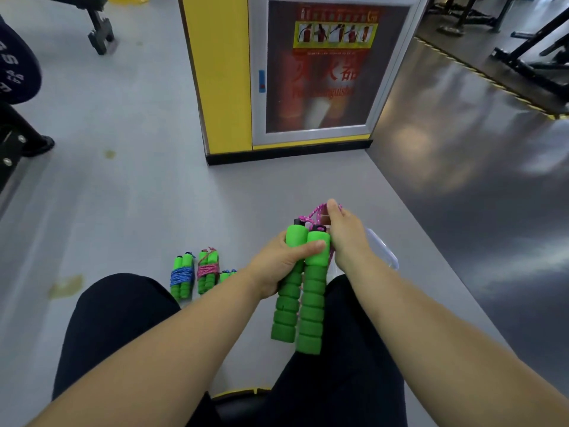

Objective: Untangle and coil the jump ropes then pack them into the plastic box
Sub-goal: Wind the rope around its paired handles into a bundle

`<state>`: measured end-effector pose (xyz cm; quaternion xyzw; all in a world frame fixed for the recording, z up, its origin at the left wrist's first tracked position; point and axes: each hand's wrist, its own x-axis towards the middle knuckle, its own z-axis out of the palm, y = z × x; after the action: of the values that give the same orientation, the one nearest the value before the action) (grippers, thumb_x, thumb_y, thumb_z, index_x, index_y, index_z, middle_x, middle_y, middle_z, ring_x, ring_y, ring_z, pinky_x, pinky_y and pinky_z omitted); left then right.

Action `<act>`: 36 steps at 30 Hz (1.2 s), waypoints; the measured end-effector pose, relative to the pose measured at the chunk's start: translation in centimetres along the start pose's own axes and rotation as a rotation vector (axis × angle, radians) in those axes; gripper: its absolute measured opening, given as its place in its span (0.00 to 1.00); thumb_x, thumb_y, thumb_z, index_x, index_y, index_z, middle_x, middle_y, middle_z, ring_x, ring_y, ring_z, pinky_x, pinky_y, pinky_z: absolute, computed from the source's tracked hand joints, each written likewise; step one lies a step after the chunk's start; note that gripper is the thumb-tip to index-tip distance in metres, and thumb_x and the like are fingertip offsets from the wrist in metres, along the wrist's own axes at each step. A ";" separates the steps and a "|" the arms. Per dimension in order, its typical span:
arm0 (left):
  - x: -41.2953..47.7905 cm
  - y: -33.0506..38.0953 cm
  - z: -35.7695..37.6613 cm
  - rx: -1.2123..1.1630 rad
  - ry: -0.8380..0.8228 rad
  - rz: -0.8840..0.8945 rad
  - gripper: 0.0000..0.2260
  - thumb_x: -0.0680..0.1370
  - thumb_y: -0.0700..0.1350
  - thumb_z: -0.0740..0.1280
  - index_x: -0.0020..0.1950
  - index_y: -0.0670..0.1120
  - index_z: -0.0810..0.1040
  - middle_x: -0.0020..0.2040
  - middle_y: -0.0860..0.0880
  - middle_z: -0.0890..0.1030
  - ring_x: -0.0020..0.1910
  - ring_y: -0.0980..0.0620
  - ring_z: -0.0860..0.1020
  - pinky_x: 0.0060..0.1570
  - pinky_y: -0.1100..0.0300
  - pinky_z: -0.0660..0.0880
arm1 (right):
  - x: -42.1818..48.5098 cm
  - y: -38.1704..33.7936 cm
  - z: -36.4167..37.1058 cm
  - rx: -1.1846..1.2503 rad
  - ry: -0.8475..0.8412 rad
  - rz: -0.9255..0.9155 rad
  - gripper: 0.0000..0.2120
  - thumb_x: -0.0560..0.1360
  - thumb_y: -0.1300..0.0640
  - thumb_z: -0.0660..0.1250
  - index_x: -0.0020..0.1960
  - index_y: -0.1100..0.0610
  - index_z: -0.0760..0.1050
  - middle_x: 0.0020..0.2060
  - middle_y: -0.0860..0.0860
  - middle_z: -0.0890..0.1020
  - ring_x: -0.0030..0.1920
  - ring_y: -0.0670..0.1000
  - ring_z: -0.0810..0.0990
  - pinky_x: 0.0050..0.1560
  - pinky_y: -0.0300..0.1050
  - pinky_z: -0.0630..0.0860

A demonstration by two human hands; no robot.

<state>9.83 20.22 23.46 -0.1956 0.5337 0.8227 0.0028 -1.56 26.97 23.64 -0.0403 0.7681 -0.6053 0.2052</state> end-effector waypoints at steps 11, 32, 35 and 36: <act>-0.6 4.4 -5.4 0.582 -0.026 -0.196 0.08 0.69 0.43 0.75 0.45 0.46 0.80 0.38 0.47 0.83 0.37 0.47 0.81 0.43 0.56 0.79 | 1.1 -0.3 -5.3 -0.926 -0.471 -0.131 0.20 0.73 0.44 0.65 0.61 0.52 0.72 0.58 0.48 0.75 0.58 0.49 0.75 0.58 0.44 0.69; -1.6 4.5 -3.2 0.506 -0.151 -0.158 0.15 0.68 0.35 0.74 0.53 0.40 0.78 0.45 0.42 0.82 0.41 0.45 0.80 0.46 0.54 0.79 | -3.5 -1.3 -1.6 -0.169 -0.757 -0.059 0.11 0.71 0.55 0.70 0.52 0.56 0.75 0.42 0.52 0.80 0.43 0.52 0.77 0.42 0.47 0.77; -1.6 4.3 -2.3 0.507 -0.159 -0.124 0.12 0.68 0.33 0.74 0.49 0.42 0.78 0.39 0.44 0.81 0.38 0.46 0.80 0.44 0.52 0.79 | -3.8 -1.3 -1.0 -0.252 -0.703 -0.129 0.15 0.69 0.50 0.73 0.49 0.57 0.76 0.40 0.52 0.80 0.41 0.50 0.77 0.43 0.47 0.75; -1.5 4.3 -2.1 0.500 -0.143 -0.117 0.13 0.68 0.33 0.74 0.49 0.42 0.77 0.39 0.45 0.81 0.37 0.46 0.80 0.44 0.51 0.79 | -3.8 -1.2 -0.9 -0.211 -0.692 -0.115 0.15 0.68 0.51 0.74 0.50 0.57 0.77 0.40 0.52 0.80 0.41 0.50 0.78 0.45 0.48 0.75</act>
<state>11.00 16.82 27.01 -0.1606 0.7066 0.6756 0.1361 1.35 28.61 25.97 -0.3066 0.7080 -0.4838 0.4131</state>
